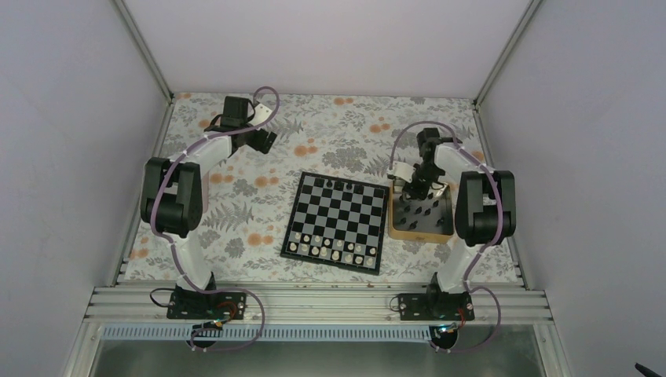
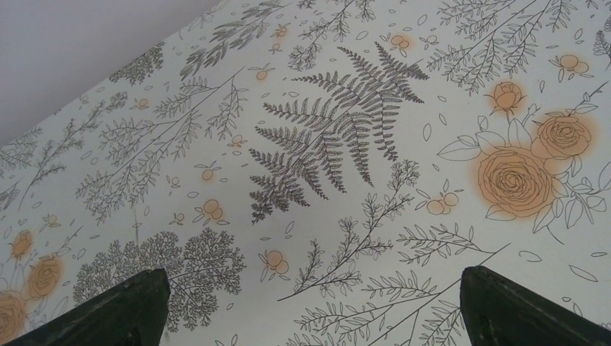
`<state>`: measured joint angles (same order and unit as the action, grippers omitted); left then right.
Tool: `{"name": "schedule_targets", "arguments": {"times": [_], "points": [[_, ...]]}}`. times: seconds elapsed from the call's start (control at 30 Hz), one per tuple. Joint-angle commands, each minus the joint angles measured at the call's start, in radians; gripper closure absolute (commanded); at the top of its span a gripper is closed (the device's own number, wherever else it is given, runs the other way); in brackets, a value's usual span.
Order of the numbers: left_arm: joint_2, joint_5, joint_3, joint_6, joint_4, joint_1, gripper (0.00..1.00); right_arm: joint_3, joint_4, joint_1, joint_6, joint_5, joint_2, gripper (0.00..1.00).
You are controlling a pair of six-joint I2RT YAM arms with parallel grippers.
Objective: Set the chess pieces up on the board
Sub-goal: Pick up the chess piece from the storage box.
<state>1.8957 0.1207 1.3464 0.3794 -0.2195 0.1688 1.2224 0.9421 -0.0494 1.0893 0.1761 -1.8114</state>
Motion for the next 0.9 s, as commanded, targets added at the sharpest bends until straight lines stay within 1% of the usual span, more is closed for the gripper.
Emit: {"name": "schedule_targets", "arguments": {"times": [0.0,0.2,0.4,0.47,0.63,0.77,0.87], "points": [[-0.007,-0.006,0.022,0.000,0.002,0.003,0.00,0.052,-0.031,-0.022,-0.023,0.026,-0.028,0.68],[-0.006,0.002,0.020,-0.002,0.005,0.003,0.00,0.083,-0.024,-0.036,-0.028,0.033,-0.064,0.67],[0.000,0.009,0.016,0.001,0.008,0.003,0.00,0.100,0.011,-0.044,-0.029,0.040,-0.088,0.70],[0.001,0.011,0.014,0.001,0.010,0.003,0.00,0.098,0.011,-0.044,-0.028,0.046,-0.086,0.74],[0.006,0.013,0.016,0.002,0.011,0.003,0.00,0.107,0.019,-0.048,-0.034,0.050,-0.076,0.87],[0.005,0.015,0.017,0.004,0.009,0.003,0.00,0.134,0.060,-0.049,-0.041,0.033,-0.040,0.93],[0.002,0.021,0.017,0.006,0.009,0.003,0.00,0.166,0.098,-0.057,-0.048,0.016,-0.012,0.94]]}}
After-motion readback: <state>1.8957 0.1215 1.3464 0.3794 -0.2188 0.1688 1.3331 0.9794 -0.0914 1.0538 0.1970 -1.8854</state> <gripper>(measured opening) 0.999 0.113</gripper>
